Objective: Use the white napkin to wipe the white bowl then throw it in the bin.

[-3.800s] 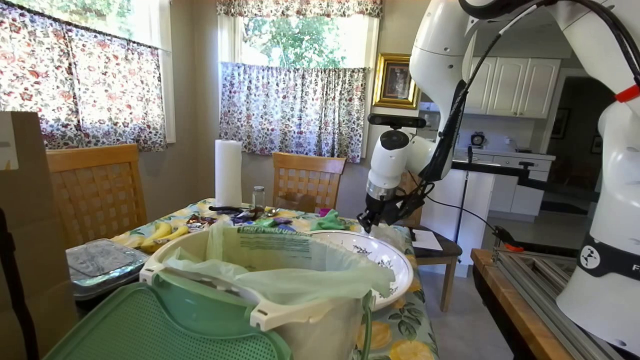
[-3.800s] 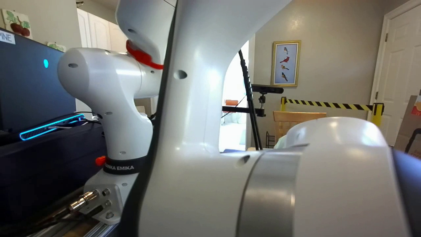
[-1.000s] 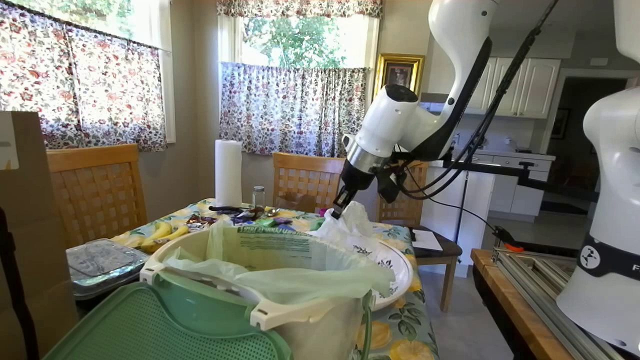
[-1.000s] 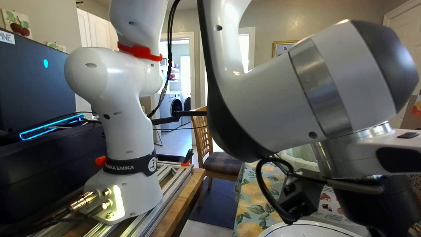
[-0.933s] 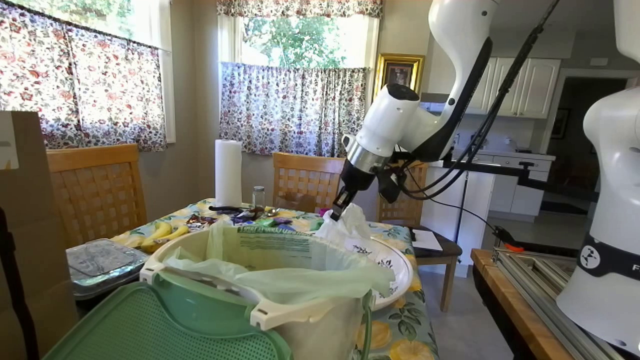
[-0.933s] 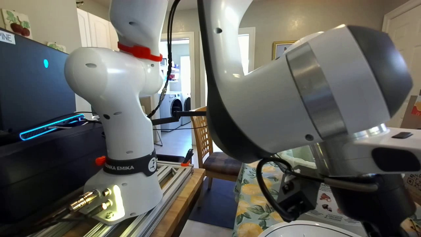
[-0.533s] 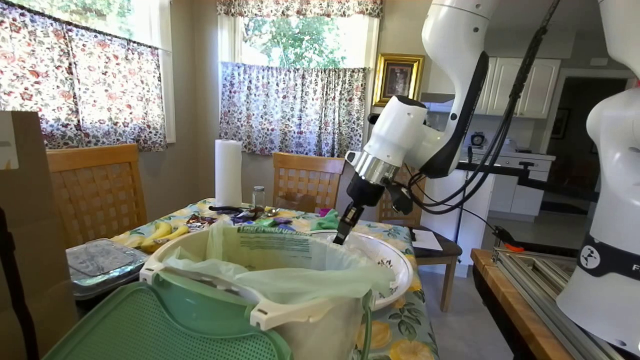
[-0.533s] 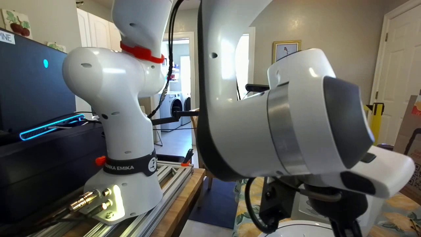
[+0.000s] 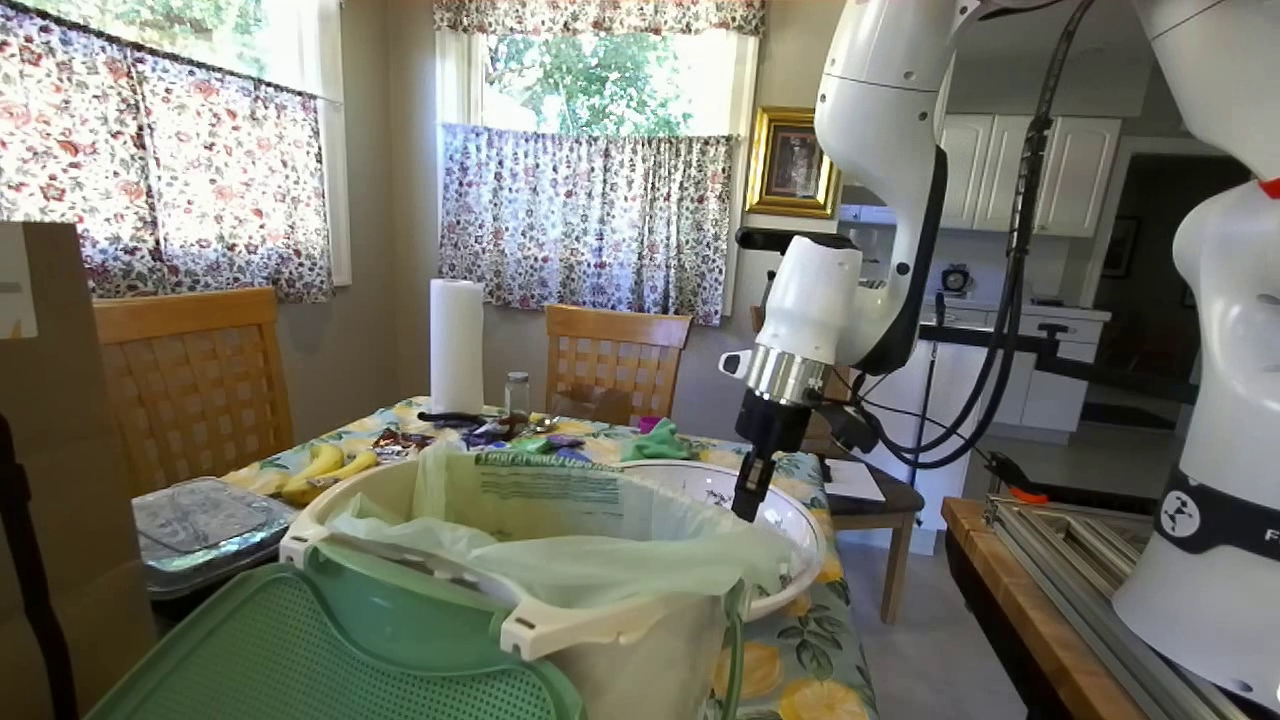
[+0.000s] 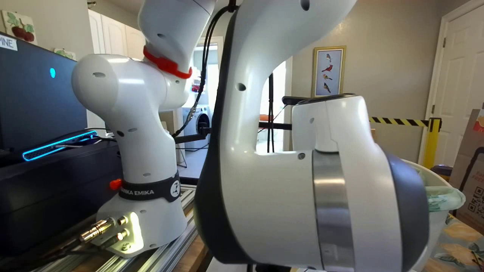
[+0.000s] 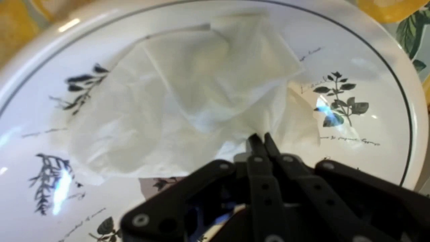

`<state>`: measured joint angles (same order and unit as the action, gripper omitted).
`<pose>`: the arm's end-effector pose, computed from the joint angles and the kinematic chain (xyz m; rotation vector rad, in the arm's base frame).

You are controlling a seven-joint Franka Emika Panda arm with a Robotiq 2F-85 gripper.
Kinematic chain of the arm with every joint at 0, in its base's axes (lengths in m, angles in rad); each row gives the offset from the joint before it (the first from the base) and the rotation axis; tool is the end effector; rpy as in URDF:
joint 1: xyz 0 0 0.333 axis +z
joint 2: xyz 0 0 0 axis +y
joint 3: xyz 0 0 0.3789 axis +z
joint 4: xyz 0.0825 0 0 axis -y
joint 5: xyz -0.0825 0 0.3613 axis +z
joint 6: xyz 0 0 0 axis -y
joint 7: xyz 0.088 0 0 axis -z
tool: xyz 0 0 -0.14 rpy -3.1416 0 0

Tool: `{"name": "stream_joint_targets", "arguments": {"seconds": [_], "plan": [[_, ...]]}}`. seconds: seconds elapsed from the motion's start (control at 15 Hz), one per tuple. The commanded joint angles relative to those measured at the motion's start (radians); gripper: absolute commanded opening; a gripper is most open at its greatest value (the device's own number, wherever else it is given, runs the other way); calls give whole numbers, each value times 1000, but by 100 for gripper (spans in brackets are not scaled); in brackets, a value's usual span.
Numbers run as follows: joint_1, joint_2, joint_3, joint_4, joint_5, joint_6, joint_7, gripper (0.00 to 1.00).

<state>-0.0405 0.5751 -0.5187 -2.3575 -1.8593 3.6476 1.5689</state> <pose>0.4143 -0.1061 0.1760 -2.9742 0.1719 -0.2718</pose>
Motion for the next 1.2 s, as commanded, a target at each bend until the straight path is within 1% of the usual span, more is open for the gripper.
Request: {"name": "stream_joint_targets", "arguments": {"seconds": [0.0,0.13,0.27,0.53,0.67,0.93,1.13], "plan": [[84,42,-91,91,-139,53,172,0],[138,61,-148,129,-204,58,249,0],[180,79,-193,164,-245,71,309,0],[236,126,-252,225,-278,90,391,0],[247,162,-271,254,-279,95,416,0],[244,230,-292,300,-269,101,444,0],[229,265,-286,332,-247,88,445,0]]}}
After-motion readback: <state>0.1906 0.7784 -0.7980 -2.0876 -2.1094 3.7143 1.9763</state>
